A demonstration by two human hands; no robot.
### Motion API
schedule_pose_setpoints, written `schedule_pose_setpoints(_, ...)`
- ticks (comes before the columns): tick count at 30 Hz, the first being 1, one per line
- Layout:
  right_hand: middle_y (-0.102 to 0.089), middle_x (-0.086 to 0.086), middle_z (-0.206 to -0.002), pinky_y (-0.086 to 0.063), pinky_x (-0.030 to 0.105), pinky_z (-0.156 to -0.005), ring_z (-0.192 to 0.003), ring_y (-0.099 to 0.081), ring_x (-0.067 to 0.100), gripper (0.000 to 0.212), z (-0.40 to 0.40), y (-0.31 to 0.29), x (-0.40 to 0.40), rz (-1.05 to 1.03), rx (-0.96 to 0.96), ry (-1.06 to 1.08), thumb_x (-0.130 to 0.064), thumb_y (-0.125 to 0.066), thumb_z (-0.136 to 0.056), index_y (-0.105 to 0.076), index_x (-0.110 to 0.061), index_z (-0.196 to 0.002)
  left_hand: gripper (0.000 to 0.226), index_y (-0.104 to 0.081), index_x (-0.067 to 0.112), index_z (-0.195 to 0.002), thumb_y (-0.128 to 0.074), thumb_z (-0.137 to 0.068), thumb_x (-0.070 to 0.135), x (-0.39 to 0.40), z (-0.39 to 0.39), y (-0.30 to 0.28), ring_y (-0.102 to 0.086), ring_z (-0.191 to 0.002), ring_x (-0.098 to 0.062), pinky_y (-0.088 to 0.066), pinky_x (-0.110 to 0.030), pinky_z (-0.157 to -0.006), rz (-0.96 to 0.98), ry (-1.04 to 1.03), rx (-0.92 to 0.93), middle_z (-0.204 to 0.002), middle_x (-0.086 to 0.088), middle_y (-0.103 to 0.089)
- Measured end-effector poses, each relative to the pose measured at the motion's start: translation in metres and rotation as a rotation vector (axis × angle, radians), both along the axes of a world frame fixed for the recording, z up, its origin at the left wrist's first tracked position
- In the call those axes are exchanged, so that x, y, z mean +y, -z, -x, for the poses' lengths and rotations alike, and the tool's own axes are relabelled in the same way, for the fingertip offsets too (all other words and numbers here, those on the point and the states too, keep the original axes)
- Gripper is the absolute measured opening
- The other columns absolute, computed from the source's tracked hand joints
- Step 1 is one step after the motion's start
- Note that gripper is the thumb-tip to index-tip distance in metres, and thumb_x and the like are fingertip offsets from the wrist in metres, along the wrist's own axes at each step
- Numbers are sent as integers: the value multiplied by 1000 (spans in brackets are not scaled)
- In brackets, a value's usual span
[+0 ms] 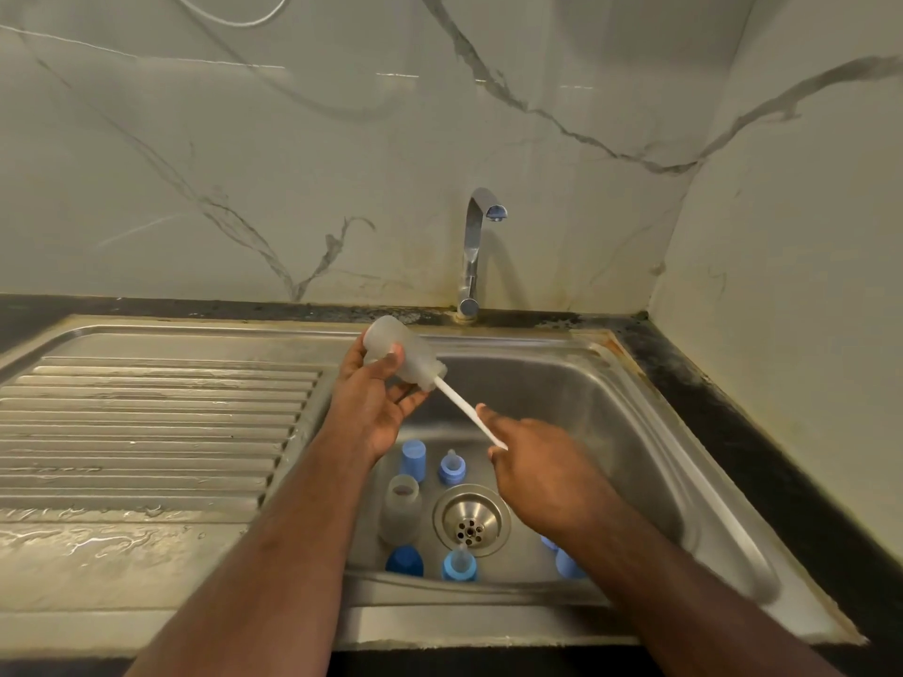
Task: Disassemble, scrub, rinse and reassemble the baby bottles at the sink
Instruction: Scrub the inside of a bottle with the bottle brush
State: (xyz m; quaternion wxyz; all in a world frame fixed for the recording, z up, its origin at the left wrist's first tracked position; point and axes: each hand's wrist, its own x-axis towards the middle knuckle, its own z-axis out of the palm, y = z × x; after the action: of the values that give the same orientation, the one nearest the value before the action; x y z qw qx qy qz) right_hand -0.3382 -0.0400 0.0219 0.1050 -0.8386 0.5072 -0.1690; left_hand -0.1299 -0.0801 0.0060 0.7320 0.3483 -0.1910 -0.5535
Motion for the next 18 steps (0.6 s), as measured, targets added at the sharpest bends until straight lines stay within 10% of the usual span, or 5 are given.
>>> schedule_pose_setpoints(6, -67, -17, -80, -42, 15, -58, -54, -54, -3, 43, 11, -4, -7, -335, -410, -27, -25, -60, -96, -58, -39, -137, 55, -43, 16, -145, -64, -96, 7, -1, -1, -1, -69, -108, -37, -62, -44, -64, -62, -29, 71, -134, -21, -59)
schedule_pose_setpoints(11, -66, -4, -126, -44, 17, -74, -88, -58, 5, 50, 0, -3, -3, -111, -120, -5, -29, -49, -103, -39, -39, -151, 56, -44, 14, -144, -66, -93, 6, -1, 3, -1, -73, -100, -39, -63, -51, -73, -45, 9, 14, -132, -23, -59)
schedule_pose_setpoints(16, -62, -32, -76, -39, 11, -60, -61, -55, -9, 44, 5, -3, -7, -271, -321, -45, -30, -58, -97, -54, -42, -140, 52, -46, 14, -144, -65, -95, 8, -1, 1, 0, -70, -107, -39, -62, -46, -68, -44, 10, 48, -134, -23, -60)
schedule_pose_setpoints(18, -67, -25, -97, -39, 6, -64, -72, -56, -8, 47, 4, -1, -7, -186, -305, -19, -30, -54, -100, -48, -41, -145, 52, -46, 15, -144, -64, -96, 7, -2, 2, 1, -72, -103, -41, -62, -47, -70, -31, 23, 47, -134, -24, -59)
